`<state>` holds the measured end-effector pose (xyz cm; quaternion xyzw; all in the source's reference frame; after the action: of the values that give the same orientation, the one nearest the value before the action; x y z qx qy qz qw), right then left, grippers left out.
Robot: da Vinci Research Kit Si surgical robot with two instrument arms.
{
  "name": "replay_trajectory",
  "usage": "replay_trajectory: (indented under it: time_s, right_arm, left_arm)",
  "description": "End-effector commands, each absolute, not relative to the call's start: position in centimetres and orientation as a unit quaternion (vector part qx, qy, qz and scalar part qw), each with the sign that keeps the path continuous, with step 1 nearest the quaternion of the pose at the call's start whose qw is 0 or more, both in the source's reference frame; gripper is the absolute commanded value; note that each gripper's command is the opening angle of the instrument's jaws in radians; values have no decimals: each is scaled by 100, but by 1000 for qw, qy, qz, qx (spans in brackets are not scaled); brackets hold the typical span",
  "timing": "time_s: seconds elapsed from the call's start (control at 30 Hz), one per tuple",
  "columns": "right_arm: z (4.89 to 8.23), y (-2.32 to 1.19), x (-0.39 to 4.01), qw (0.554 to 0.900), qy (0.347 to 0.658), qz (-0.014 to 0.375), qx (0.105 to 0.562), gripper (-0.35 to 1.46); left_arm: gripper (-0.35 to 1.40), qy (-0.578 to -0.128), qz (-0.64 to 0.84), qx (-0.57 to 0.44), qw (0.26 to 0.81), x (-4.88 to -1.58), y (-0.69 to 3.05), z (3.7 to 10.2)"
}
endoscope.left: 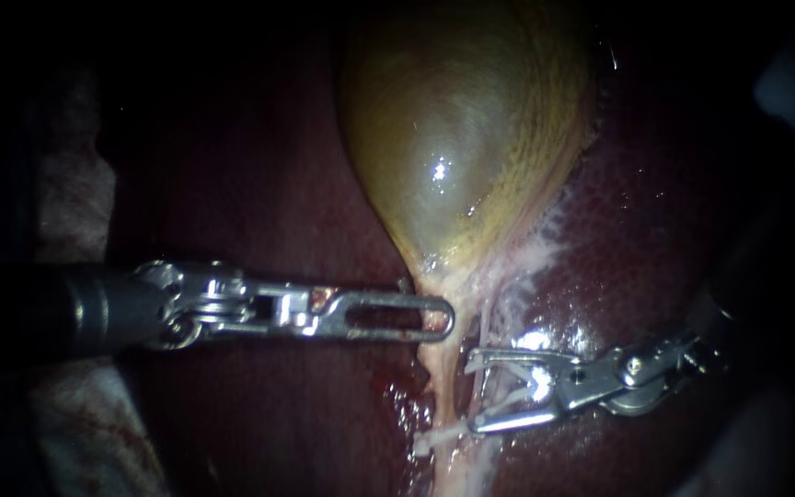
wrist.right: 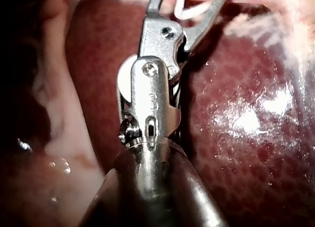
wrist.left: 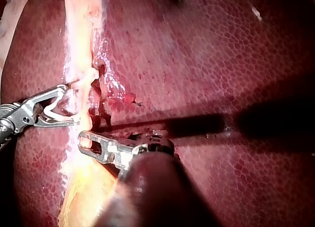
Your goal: Clipping second clip left tube
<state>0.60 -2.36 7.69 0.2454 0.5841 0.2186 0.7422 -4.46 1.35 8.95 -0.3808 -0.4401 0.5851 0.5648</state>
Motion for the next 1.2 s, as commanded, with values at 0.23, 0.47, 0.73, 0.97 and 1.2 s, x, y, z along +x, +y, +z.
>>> replay_trajectory:
  time_s: [0.23, 0.47, 0.73, 0.97, 1.2]
  right_arm:
    - [774, -241, 65, 739, 573, 235, 265, 56]
    - [777, -241, 75, 735, 574, 238, 271, 55]
    - [782, -245, 94, 725, 577, 241, 289, 53]
    - [789, -251, 105, 720, 578, 243, 297, 50]
    - [795, -255, 108, 718, 578, 244, 301, 45]
  left_arm:
    - [-35, -440, 585, -381, 565, -446, 135, 895]
    - [-35, -440, 585, -381, 565, -446, 135, 895]
    - [-35, -440, 585, -381, 565, -446, 135, 895]
    - [-35, -440, 585, -381, 565, -446, 135, 895]
    - [-35, -440, 585, -381, 565, -446, 135, 894]
